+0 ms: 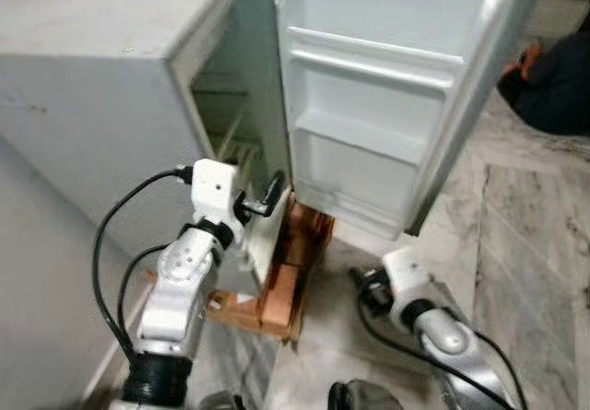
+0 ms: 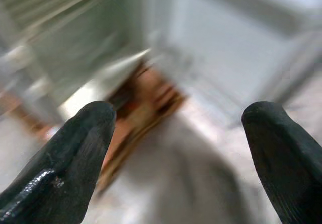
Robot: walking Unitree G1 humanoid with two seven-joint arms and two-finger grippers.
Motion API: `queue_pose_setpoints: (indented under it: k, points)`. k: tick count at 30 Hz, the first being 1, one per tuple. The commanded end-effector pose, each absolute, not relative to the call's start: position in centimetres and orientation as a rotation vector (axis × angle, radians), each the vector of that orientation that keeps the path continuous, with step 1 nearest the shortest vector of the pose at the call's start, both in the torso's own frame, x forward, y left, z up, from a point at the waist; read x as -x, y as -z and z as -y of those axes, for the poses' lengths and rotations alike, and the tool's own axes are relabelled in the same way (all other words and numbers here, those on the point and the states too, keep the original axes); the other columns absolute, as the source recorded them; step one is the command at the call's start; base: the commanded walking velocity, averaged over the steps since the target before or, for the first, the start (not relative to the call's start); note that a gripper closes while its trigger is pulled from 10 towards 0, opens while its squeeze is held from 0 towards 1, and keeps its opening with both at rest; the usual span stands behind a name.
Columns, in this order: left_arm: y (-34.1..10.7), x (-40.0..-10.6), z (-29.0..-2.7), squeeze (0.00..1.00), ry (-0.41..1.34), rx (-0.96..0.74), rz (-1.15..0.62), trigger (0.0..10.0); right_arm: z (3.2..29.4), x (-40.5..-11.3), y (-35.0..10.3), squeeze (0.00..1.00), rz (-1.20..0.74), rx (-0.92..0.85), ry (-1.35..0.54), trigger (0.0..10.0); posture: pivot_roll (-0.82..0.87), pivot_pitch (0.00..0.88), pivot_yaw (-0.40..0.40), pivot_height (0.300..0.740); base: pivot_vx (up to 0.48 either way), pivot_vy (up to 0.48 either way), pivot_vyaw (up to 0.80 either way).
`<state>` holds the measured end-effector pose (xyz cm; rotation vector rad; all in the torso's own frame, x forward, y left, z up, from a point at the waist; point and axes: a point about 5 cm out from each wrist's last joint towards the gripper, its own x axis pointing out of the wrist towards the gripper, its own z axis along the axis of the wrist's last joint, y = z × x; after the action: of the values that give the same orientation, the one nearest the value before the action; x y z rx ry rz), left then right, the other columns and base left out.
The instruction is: Restocking fridge
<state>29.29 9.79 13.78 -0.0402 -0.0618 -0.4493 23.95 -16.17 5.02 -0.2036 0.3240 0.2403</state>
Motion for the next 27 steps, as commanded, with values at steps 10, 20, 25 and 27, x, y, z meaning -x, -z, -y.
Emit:
queue_pose_setpoints:
  k: [10,20,25,27]
  points:
    - [-13.5,-29.1,-10.8,0.00,0.419,0.005,0.050,10.0,14.6,-25.1,-7.2,0.00,-0.192,0.141,-0.248,10.0,-0.08,0.059,0.057,0.740,0.000,-0.460,0.00]
    - [-13.2,-28.6,-10.1,0.00,0.431,-0.038,0.004,10.0,13.5,-26.9,-8.9,0.00,-0.134,0.078,-0.236,10.0,-0.02,0.080,0.037,0.740,0.216,-0.401,0.00]
    - [-11.9,-28.2,-10.8,0.00,0.386,-0.055,-0.023,10.0,12.2,-27.3,-9.3,0.00,-0.097,0.060,-0.267,10.0,-0.05,0.062,0.049,0.740,0.289,-0.359,0.00]
    - [-11.1,-27.9,-11.3,0.00,0.360,-0.066,-0.045,10.0,12.1,-27.4,-9.5,0.00,-0.080,0.065,-0.266,10.0,-0.06,0.054,0.068,0.740,0.122,0.000,0.00]
